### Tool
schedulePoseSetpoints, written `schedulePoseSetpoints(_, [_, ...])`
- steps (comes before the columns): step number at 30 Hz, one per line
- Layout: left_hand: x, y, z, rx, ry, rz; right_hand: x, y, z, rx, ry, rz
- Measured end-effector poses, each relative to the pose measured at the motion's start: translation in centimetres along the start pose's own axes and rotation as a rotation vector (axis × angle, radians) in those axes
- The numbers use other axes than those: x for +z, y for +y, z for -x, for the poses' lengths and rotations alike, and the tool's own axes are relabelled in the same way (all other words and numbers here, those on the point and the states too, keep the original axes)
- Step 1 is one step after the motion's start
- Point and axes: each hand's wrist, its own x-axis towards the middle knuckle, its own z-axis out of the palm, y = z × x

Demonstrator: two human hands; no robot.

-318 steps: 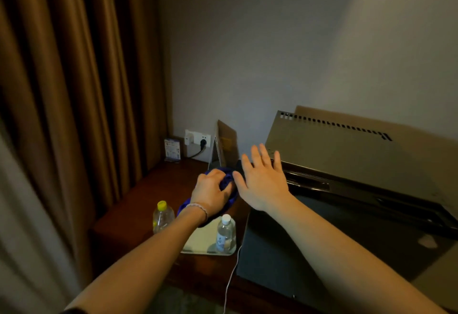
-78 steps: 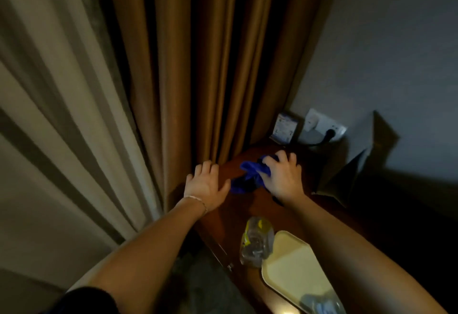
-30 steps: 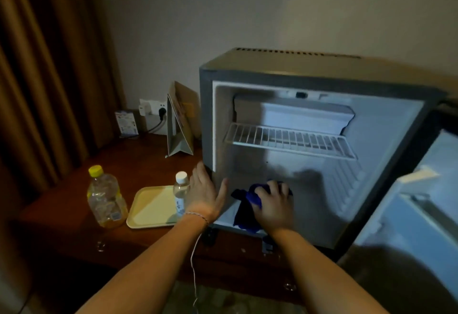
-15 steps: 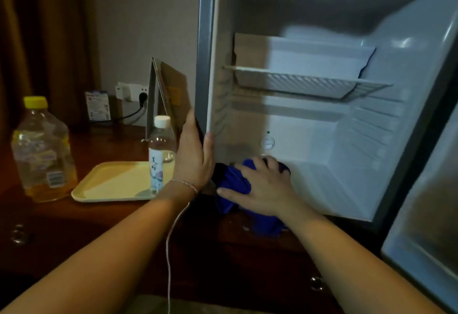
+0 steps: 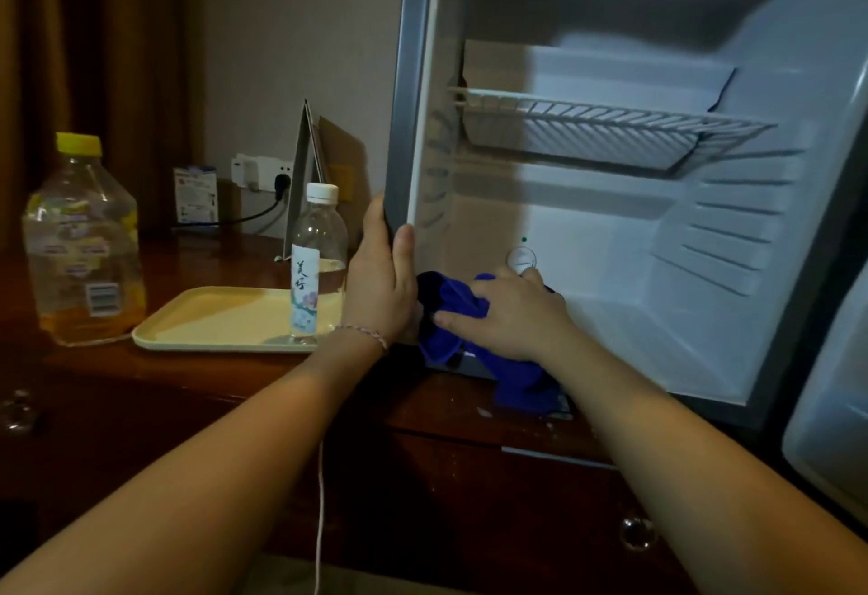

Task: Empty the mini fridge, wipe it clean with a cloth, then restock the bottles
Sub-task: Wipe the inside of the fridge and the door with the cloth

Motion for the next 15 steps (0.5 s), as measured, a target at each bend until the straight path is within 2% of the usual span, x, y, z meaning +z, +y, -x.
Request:
schedulePoseSetpoints(7, [0.0,0.2,0.1,-0.017,0.024,0.015,1.6,1.8,-6.1,-0.074,-0.036,-0.116])
schedulePoseSetpoints(15, [0.1,0.1,0.2,-0.02,0.047,-0.03,2.6,3.8,-11.3,-0.021,-0.013,-0.05])
